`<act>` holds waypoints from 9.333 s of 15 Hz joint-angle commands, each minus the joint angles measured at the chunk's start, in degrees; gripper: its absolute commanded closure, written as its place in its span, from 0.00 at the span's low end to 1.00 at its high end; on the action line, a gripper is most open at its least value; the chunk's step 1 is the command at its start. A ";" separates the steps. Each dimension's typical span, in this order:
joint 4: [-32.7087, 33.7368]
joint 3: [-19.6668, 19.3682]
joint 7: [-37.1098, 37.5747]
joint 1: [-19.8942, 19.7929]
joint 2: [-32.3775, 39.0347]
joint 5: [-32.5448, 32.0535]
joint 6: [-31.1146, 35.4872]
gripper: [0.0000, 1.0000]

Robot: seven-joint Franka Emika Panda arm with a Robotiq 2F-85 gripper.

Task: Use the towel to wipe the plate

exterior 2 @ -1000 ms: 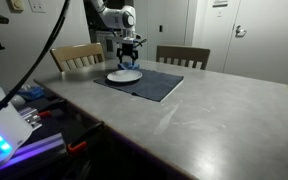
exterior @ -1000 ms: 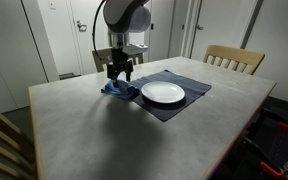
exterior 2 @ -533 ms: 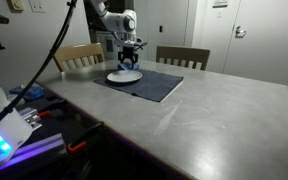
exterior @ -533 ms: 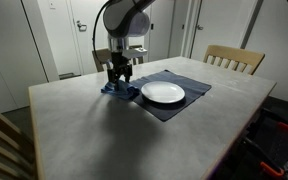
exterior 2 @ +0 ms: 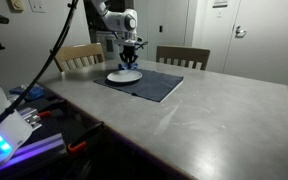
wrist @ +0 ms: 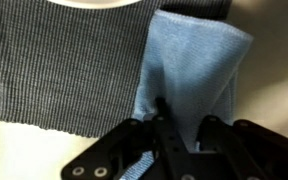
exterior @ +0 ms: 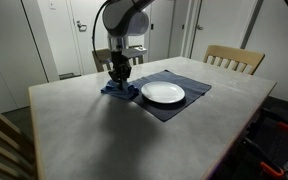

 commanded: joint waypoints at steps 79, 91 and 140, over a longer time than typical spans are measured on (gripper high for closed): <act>-57.37 -13.98 30.09 1.89 -28.15 -6.06 25.97 0.98; -50.16 -12.72 26.34 2.86 -22.44 -11.90 38.05 0.98; -41.68 -0.60 -2.60 -6.68 -18.39 -0.11 24.43 0.98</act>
